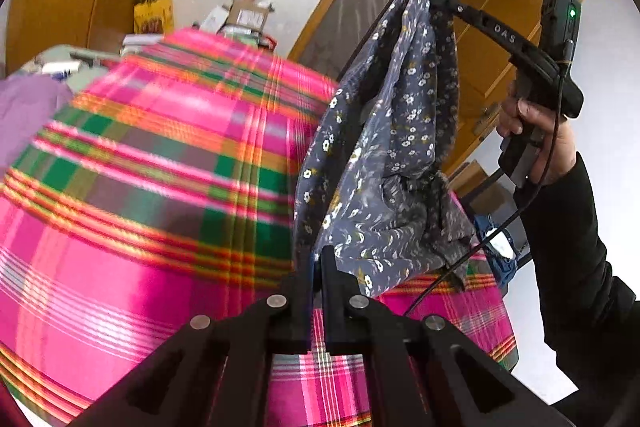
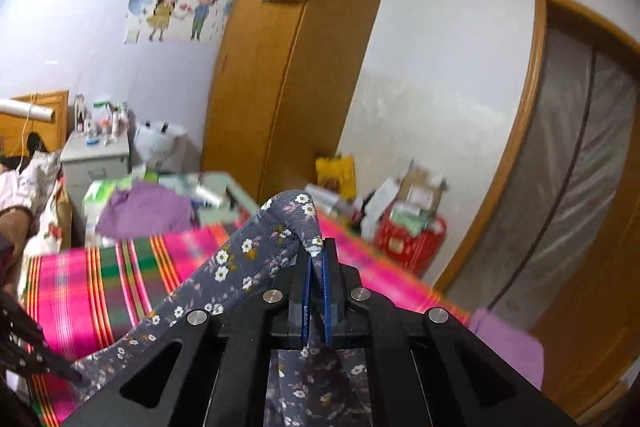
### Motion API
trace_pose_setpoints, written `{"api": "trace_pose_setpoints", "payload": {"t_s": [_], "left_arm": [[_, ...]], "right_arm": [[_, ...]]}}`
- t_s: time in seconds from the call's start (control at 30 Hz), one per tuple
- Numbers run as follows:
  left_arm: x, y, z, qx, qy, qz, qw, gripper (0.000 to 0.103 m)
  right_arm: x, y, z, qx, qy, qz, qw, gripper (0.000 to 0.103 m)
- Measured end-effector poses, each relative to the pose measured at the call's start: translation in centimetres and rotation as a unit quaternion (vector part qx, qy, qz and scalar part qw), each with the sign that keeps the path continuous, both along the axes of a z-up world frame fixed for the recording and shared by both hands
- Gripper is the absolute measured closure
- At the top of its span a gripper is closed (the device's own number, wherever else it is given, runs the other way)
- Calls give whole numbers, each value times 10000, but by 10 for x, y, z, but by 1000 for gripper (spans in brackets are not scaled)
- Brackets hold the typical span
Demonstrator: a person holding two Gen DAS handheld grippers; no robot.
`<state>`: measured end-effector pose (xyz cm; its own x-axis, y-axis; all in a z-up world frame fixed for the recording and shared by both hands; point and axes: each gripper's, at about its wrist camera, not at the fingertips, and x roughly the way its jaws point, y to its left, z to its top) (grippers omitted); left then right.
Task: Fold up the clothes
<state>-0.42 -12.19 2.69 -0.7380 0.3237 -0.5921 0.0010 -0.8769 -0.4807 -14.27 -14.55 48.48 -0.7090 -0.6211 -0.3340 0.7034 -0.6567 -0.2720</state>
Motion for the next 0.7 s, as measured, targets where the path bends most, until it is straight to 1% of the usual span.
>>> {"api": "trace_pose_setpoints", "payload": {"t_s": [0.17,0.23,0.3,0.33,0.37,0.43,0.5,0.57,0.63,0.7], "left_arm": [[14,-20,32,-368,311,282,9984,100],[22,-35,43,-483,406,517,9967,100],[30,-49,49,-546,463,698,9950,100],[31,-55,49,-557,444,740,9947,100],[30,-61,44,-486,349,778,9952,100],[25,-64,28,-315,132,729,9968,100],[18,-63,7,-250,-159,701,9971,99],[16,-62,-6,-52,-314,658,9973,97],[18,-65,-17,91,-408,739,9964,96],[19,-67,-27,231,-500,824,9951,94]], "right_arm": [[18,-24,37,-259,398,188,9987,98],[23,-34,46,-321,500,275,9979,99],[25,-41,47,-324,584,321,9973,99],[24,-45,45,-292,594,326,9973,99],[18,-47,36,-218,518,289,9980,99],[-1,-52,10,-5,229,148,9996,98],[-21,-56,-16,207,-59,8,9998,98],[-39,-52,-41,346,-364,-158,9986,98],[-50,-44,-55,400,-494,-316,9975,98],[-59,-29,-59,374,-528,-503,9966,98]]}}
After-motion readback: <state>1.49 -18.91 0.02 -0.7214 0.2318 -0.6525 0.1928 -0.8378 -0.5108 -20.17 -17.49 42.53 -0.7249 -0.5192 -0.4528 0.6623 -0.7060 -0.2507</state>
